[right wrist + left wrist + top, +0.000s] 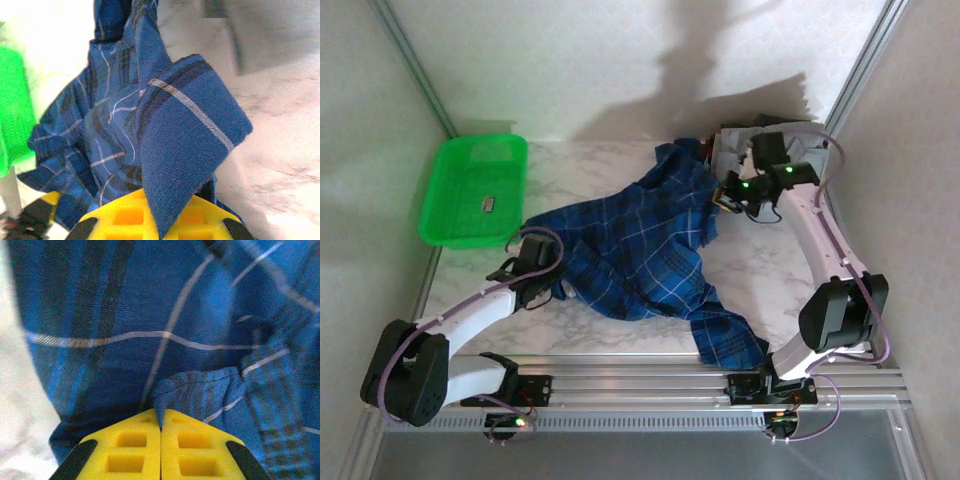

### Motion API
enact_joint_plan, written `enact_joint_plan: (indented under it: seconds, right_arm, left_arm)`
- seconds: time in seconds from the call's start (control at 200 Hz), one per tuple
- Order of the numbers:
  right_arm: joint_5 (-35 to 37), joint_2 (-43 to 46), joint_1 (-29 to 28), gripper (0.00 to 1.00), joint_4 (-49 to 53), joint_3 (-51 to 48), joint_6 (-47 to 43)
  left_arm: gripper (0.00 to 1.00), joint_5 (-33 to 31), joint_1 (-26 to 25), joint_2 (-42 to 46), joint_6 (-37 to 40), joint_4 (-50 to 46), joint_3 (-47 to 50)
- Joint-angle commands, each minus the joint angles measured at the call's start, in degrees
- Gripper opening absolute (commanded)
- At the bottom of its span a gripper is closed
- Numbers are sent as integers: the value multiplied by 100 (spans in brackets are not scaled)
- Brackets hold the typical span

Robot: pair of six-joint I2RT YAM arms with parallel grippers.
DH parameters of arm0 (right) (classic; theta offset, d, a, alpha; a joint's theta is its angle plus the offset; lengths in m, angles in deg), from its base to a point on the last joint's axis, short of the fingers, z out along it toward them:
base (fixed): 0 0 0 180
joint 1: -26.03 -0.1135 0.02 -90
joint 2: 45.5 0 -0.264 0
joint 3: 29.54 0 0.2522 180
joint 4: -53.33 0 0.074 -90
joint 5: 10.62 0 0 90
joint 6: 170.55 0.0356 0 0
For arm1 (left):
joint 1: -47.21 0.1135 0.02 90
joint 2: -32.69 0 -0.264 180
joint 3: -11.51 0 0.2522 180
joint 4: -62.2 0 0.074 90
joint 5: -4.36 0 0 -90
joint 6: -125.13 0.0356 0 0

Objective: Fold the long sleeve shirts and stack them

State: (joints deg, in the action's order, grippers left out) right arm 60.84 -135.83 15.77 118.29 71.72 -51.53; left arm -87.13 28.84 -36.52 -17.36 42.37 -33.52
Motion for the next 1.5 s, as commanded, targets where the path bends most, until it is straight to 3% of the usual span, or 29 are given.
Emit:
enact_joint_plan:
  seconds: [0.0, 0.14, 0.175, 0.215, 0.24, 0.365, 0.506, 0.636, 0.731, 0.981, 1.236, 1.491]
  right_arm:
    - [-181, 98, 460, 0, -44, -342, -338]
    - [-188, 32, 1014, 0, -162, -494, -396]
    - [-219, -36, 1052, 0, -165, -526, -414]
    - [-249, -96, 1048, 0, -185, -595, -434]
    - [-316, -116, 1044, 0, -250, -687, -428]
    - [-496, -44, 1037, 0, -581, -1213, -273]
    - [-528, 124, 978, 0, -646, -1542, -303]
    - [-443, 186, 925, 0, -582, -1743, -479]
    - [-350, 223, 917, 0, -565, -1858, -576]
    - [-297, 179, 894, 0, -515, -1916, -783]
    - [-305, 163, 886, 0, -479, -1925, -946]
    - [-356, 122, 887, 0, -547, -1967, -963]
  left_arm:
    - [7, -488, 61, 82, 796, 1206, -311]
    - [8, -603, 132, -128, 1266, 1636, -411]
    - [18, -616, 140, -280, 1316, 1537, -461]
    - [41, -615, 154, -466, 1334, 1377, -526]
    - [50, -626, 159, -579, 1302, 1240, -561]
    - [74, -624, 167, -621, 791, 615, -678]
    - [86, -503, 52, -220, 290, -574, -1435]
    - [87, -29, -248, -669, 333, -1893, -2596]
    - [82, 454, -310, -1471, 566, -2803, -3510]
    - [60, 1204, -619, -3348, 1089, -3271, -4916]
    - [54, 845, -860, -4555, 1179, -3645, -6043]
    - [50, 610, -888, -4901, 1258, -3981, -6083]
